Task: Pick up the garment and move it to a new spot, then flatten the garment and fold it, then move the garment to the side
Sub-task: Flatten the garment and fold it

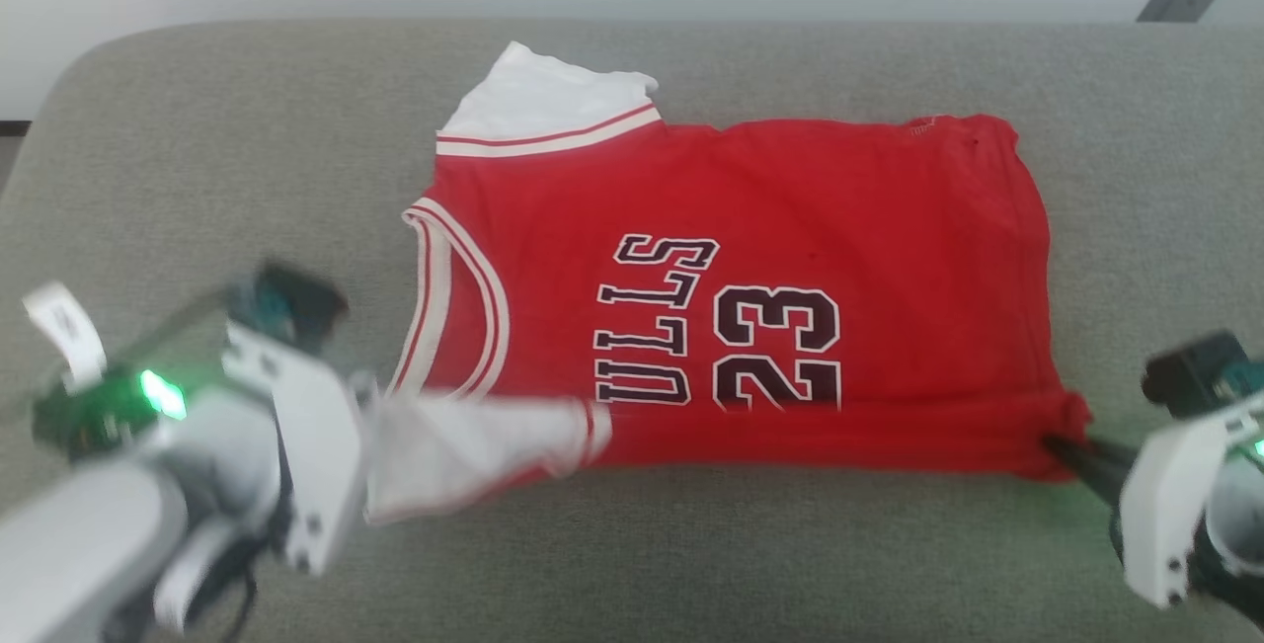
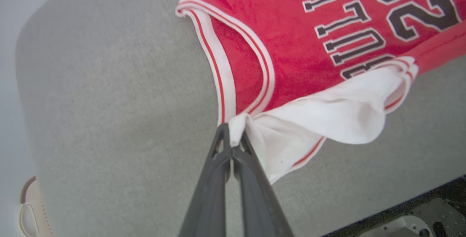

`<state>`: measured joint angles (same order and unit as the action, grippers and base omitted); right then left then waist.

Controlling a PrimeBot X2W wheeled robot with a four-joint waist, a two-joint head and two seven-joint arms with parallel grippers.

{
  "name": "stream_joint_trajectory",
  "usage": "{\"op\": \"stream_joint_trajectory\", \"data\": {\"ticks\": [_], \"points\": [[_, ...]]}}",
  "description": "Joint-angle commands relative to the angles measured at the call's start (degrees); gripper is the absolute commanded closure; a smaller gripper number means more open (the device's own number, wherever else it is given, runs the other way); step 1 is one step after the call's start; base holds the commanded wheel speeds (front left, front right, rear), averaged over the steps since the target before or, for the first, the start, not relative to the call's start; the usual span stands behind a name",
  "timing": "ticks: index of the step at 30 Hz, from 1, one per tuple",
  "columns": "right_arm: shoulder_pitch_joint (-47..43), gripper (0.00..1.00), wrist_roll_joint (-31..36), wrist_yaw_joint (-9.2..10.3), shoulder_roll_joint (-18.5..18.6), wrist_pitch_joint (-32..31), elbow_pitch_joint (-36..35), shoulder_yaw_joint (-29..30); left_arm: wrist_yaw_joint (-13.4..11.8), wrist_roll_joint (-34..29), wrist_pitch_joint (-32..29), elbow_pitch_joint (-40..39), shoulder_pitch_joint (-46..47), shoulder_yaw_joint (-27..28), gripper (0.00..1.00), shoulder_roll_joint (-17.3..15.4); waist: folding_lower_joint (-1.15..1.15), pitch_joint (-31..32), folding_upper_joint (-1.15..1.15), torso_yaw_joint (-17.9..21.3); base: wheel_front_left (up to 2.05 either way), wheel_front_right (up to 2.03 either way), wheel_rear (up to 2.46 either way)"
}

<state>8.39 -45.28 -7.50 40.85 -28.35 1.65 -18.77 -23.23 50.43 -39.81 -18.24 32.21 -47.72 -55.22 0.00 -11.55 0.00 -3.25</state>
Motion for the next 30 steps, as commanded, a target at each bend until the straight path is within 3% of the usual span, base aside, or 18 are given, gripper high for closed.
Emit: {"op": "stream_joint_trajectory", "data": {"ticks": [1,9,17,25,28,29,30], "points": [[1.5,1.0,1.0,0.01,-0.8,-0.8,-0.4,0.4,1.1,-0.4,-0.4,1.2,2.3,0.5,1.0,0.7,0.0,-0.4,0.0,0.5,0.0,0.0,0.0],[13.3,1.0,5.2,0.01,-3.9,-2.8,2.3,-0.9,9.8,-3.3,-0.3,14.7,15.4,0.9,1.0,6.7,0.0,-3.3,0.0,2.4,0.0,0.0,0.0],[24.3,1.0,6.0,0.01,-6.1,-1.1,11.0,-6.4,17.2,-3.1,2.1,31.7,22.3,-0.7,1.0,14.2,0.0,-7.5,0.0,3.2,0.0,0.0,0.0],[31.0,1.0,3.9,0.01,-8.2,0.3,20.1,-13.5,22.0,-1.1,3.7,48.1,24.0,-2.3,1.0,21.6,0.0,-9.7,0.0,3.3,0.0,0.0,0.0],[32.6,1.0,3.1,0.01,-9.0,1.4,22.4,-15.4,22.7,0.2,4.2,53.6,24.5,-1.7,1.0,23.8,0.0,-9.9,0.0,3.3,0.0,0.0,0.0],[33.1,1.0,2.8,0.01,-9.1,1.7,23.1,-15.9,22.6,0.1,4.4,55.2,24.9,-1.7,0.91,24.2,0.0,-9.8,0.0,3.4,0.0,0.0,0.0],[33.1,1.0,2.8,0.01,-9.1,1.7,23.1,-15.9,22.6,0.1,4.4,55.2,24.9,-1.7,0.91,24.2,0.0,-9.8,0.0,3.4,0.0,0.0,0.0]]}}
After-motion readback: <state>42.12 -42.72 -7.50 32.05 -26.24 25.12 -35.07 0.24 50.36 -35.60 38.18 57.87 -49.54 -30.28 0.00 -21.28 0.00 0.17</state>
